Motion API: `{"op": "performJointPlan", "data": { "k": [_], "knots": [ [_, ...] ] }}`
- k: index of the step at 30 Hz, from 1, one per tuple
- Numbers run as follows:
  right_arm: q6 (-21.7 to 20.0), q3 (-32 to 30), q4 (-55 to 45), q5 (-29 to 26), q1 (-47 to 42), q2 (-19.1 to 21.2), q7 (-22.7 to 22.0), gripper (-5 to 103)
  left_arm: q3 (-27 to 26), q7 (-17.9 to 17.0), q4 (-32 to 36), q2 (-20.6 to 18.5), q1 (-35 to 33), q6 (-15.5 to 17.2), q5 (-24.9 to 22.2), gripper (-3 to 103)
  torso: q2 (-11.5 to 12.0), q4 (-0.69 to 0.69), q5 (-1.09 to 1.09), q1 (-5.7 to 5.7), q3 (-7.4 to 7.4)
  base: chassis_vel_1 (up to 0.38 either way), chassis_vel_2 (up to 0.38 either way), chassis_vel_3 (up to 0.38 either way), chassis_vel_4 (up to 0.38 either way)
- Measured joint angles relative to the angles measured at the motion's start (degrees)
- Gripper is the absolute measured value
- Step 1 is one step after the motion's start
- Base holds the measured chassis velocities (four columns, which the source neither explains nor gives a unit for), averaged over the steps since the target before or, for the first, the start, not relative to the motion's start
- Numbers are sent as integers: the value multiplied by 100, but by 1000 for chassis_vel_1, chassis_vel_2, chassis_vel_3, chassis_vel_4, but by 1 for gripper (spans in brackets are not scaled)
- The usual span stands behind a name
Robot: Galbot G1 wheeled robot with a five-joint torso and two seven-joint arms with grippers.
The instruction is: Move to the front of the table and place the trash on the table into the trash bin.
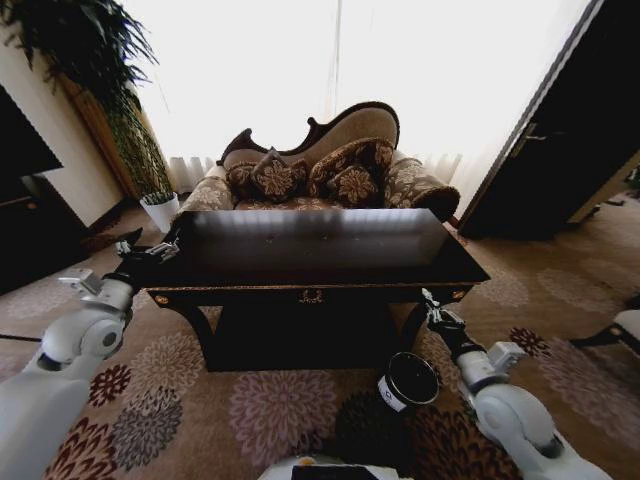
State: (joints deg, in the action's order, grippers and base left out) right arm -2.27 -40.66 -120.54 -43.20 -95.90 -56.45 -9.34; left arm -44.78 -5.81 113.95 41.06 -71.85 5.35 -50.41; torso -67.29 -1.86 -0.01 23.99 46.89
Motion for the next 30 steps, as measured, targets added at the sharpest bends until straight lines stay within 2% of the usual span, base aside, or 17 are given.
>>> {"op": "performJointPlan", "data": {
  "k": [5,13,26,30],
  "knots": [
    [172,217,852,116,219,-426,21,1,0,0,0,0,0,0,0,100,0,0,1,0,0,0,0,0,0],
    [454,423,2014,396,697,-819,104,1,0,-1,0,0,0,0,0,100,1,1,1,1,0,0,0,0,0],
    [680,804,3778,524,1583,-1047,114,1,0,0,0,0,0,0,0,100,1,0,1,1,0,0,0,0,0],
    [679,940,4115,337,1804,-1050,100,1,0,0,0,0,0,0,0,100,2,1,0,1,0,0,0,0,0]
  ]
}}
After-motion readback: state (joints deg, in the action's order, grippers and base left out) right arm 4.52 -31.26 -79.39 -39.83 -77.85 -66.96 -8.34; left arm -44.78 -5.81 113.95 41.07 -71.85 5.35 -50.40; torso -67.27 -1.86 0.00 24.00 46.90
